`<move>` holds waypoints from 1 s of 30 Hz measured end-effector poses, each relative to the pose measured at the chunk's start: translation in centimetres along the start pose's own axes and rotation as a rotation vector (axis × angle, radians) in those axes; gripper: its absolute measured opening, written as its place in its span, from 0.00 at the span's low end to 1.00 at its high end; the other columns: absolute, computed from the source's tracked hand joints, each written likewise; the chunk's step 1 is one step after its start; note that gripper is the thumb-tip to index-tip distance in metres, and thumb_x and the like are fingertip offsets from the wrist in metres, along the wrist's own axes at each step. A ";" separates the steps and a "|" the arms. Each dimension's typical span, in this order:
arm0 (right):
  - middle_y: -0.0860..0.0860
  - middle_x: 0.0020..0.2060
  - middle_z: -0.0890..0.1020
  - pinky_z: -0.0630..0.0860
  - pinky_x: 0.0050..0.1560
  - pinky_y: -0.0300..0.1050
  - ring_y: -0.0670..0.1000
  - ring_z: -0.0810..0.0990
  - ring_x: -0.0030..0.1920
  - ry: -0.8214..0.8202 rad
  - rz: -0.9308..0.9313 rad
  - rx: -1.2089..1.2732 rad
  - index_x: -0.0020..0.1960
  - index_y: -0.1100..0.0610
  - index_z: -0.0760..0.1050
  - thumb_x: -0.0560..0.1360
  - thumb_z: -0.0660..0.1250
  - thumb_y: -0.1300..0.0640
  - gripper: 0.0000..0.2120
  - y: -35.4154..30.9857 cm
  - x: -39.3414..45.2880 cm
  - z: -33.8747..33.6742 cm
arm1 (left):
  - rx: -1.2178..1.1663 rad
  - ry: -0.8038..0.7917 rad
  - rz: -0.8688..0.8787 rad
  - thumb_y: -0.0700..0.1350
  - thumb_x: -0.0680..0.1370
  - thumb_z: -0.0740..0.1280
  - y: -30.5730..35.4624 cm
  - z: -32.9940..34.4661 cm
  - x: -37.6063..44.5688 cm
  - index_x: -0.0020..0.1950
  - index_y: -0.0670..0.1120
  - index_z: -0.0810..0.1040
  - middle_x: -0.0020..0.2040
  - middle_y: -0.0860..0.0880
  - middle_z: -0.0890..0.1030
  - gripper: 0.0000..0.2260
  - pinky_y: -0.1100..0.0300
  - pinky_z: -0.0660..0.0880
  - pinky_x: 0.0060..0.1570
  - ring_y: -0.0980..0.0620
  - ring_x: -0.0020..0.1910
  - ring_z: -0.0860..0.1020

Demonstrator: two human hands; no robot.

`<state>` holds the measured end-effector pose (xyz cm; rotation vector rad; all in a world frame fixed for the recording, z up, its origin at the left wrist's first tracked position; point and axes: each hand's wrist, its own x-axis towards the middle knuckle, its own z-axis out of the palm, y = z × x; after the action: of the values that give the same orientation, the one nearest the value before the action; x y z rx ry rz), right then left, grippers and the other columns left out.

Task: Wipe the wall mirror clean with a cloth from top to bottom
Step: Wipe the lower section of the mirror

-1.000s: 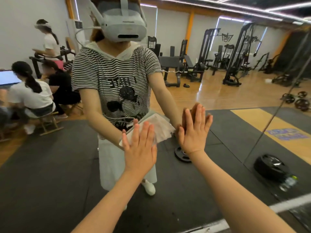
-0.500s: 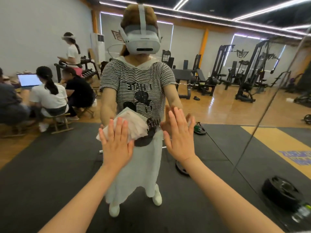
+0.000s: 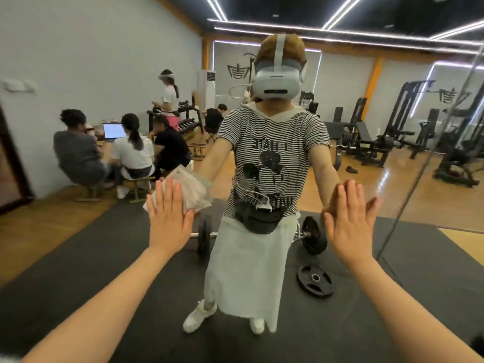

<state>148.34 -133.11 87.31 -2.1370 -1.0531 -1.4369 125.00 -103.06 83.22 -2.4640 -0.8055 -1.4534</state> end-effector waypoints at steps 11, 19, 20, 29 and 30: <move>0.51 0.79 0.41 0.36 0.74 0.59 0.51 0.42 0.78 0.196 -0.016 -0.027 0.80 0.57 0.42 0.81 0.46 0.48 0.30 0.1 -0.3 3.1 | -0.323 0.104 -0.493 0.61 0.80 0.45 9.0 1.1 1.8 0.77 0.35 0.44 0.78 0.36 0.45 0.36 0.37 0.40 0.73 0.35 0.77 0.43; 0.51 0.79 0.42 0.37 0.75 0.59 0.51 0.43 0.78 0.225 -0.040 -0.020 0.80 0.56 0.43 0.82 0.45 0.48 0.29 0.6 -0.4 3.4 | -0.124 0.083 -0.035 0.58 0.83 0.40 17.0 2.9 1.0 0.78 0.43 0.36 0.79 0.43 0.38 0.30 0.41 0.37 0.72 0.40 0.77 0.39; 0.51 0.79 0.42 0.36 0.75 0.59 0.50 0.43 0.78 0.228 -0.042 -0.019 0.80 0.56 0.43 0.81 0.46 0.48 0.30 0.6 -0.4 3.4 | -0.081 0.074 0.059 0.58 0.83 0.40 15.8 2.7 1.1 0.78 0.44 0.35 0.79 0.46 0.35 0.29 0.42 0.36 0.72 0.42 0.77 0.37; 0.51 0.79 0.43 0.38 0.75 0.59 0.50 0.44 0.78 0.248 -0.030 -0.022 0.80 0.56 0.44 0.82 0.45 0.48 0.29 0.4 -0.4 3.5 | -0.298 0.202 -0.516 0.53 0.82 0.46 11.9 0.7 5.0 0.78 0.37 0.49 0.78 0.36 0.50 0.30 0.35 0.44 0.72 0.36 0.77 0.48; 0.51 0.79 0.43 0.38 0.75 0.59 0.50 0.44 0.78 0.243 -0.026 -0.015 0.80 0.56 0.44 0.82 0.45 0.48 0.29 0.4 -0.4 3.6 | -0.341 0.222 -0.585 0.53 0.81 0.46 13.1 0.8 5.4 0.78 0.38 0.49 0.79 0.37 0.50 0.30 0.36 0.44 0.73 0.37 0.77 0.48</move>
<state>150.81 -131.20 85.53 -1.9046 -0.9842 -1.6709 134.59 -111.76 89.00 -2.3241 -1.4087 -2.1743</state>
